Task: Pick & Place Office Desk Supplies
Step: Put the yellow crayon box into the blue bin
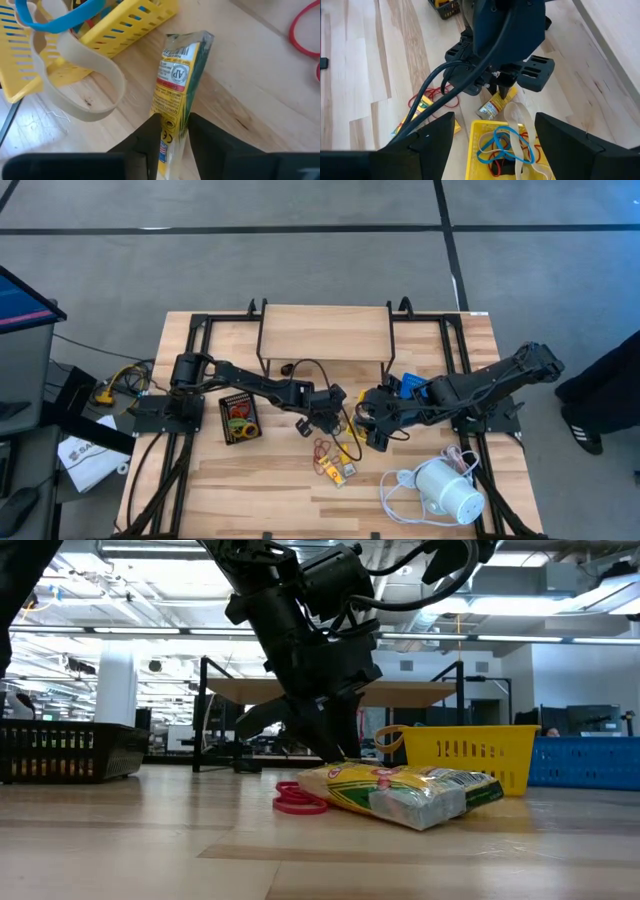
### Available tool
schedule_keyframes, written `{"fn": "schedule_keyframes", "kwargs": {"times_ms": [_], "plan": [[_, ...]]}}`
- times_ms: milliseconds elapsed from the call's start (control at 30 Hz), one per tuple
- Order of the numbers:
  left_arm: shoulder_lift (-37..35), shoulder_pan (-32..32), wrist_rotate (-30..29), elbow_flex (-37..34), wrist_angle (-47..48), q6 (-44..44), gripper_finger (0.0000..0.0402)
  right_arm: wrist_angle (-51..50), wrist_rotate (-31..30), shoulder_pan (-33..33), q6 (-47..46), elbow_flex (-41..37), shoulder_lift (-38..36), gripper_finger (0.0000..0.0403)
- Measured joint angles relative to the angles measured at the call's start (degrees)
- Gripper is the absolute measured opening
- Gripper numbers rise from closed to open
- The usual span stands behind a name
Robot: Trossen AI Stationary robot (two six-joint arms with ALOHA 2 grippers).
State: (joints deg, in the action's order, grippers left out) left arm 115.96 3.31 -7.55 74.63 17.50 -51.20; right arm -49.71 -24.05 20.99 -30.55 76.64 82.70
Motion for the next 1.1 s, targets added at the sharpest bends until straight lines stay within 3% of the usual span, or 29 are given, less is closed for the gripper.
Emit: {"fn": "schedule_keyframes", "kwargs": {"times_ms": [433, 833, 1100], "plan": [[-0.4, 0.0, -3.1, -0.1, 0.4, -1.0, 0.009, -4.8, -6.3, 0.0, -3.7, 0.0, -1.7, 0.0274], [-8.8, 0.0, -4.0, -0.1, -1.5, -0.9, 0.009, -13.1, -12.3, 0.0, -9.1, 0.0, -6.6, 0.0274], [-9.7, -0.2, -4.1, -0.1, -1.3, -0.8, 0.009, -14.4, -13.5, 0.9, -10.6, 0.0, -7.1, 0.0274]]}}
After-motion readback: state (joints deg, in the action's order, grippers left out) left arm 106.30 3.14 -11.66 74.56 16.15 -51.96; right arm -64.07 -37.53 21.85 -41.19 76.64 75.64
